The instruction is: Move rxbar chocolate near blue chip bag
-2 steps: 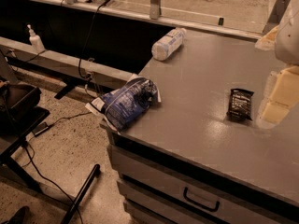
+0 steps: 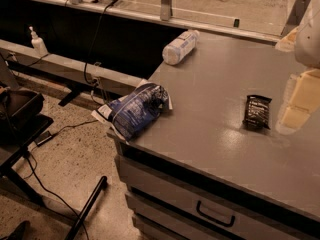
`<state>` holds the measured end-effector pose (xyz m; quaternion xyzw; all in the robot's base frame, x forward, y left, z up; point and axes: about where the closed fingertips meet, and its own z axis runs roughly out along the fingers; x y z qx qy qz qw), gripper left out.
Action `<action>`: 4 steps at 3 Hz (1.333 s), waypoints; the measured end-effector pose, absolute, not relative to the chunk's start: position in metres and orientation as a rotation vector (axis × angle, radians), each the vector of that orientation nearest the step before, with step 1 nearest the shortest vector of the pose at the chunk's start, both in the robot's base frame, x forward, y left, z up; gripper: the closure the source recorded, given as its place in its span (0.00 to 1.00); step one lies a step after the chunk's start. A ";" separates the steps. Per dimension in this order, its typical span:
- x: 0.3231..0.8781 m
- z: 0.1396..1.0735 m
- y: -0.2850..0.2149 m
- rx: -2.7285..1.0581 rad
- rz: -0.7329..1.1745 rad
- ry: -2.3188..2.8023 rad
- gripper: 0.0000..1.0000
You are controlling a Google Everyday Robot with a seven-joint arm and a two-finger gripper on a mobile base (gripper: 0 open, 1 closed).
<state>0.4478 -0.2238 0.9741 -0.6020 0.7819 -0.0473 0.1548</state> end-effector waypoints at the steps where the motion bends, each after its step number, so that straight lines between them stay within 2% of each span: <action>1: 0.493 0.958 -0.259 -1.759 -0.238 2.256 0.00; 2: 0.539 0.915 -0.288 -1.850 -0.136 2.257 0.00; 4: 0.544 0.860 -0.299 -1.870 0.044 2.240 0.00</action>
Offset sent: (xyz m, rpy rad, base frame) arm 0.1312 -0.0886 -0.0952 -0.0531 0.1667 0.1193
